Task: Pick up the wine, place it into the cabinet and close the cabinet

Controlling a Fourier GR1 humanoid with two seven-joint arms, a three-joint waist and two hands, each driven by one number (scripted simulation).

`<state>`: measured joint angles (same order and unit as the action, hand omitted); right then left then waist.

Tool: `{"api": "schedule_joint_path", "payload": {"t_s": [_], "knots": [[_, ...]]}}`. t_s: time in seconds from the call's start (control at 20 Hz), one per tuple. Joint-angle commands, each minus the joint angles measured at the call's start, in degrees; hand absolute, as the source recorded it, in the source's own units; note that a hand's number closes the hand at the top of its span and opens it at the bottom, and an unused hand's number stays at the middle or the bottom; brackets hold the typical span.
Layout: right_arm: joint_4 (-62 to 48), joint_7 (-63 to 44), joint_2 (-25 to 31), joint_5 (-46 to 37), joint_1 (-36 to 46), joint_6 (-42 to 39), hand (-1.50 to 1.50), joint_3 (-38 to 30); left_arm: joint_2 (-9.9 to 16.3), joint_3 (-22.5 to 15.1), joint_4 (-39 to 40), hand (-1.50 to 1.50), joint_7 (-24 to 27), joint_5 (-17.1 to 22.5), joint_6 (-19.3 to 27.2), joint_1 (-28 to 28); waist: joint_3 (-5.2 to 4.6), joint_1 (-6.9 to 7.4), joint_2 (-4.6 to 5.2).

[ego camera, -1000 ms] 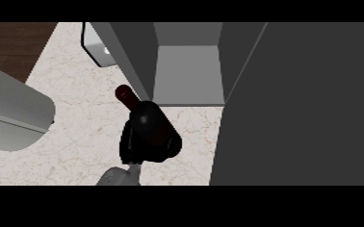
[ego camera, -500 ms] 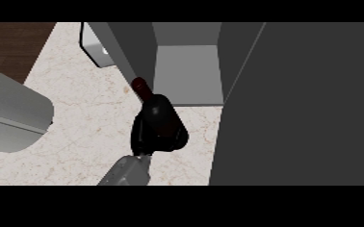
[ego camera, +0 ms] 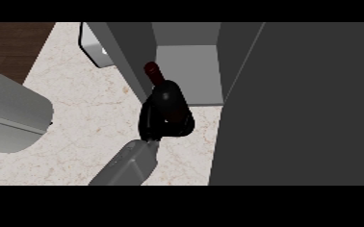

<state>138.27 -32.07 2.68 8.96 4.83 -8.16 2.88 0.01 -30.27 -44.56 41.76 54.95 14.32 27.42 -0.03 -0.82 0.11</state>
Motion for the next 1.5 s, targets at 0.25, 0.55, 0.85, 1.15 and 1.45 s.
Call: {"api": "schedule_joint_path", "payload": {"t_s": [0.25,0.55,0.85,1.15,1.45], "knots": [[0.8,-0.6,0.3,2.2,0.1,-0.1,-1.50,-0.5,0.0,1.2,9.2,1.50,-0.5,8.0,0.2,10.5,0.00,-0.35,0.10],[-0.4,1.0,0.9,2.4,1.2,-0.1,-1.50,-2.7,0.0,2.3,11.9,1.50,0.2,9.7,2.4,14.9,0.01,-0.45,0.12],[-1.7,5.4,-1.5,-0.4,-1.9,-0.8,-1.50,1.5,0.0,4.2,18.5,1.50,-0.2,10.8,-0.8,20.7,0.00,-0.86,0.27],[-2.7,4.9,-1.1,-0.9,-1.7,-0.9,-1.50,2.0,0.0,6.7,24.1,1.50,-4.9,10.8,2.8,29.9,0.00,-1.65,0.46],[-2.3,5.1,-1.0,-0.6,-1.5,-1.0,-1.50,1.7,0.0,8.7,31.1,1.50,-7.2,10.0,-1.8,33.0,-0.01,-1.77,0.67]]}}
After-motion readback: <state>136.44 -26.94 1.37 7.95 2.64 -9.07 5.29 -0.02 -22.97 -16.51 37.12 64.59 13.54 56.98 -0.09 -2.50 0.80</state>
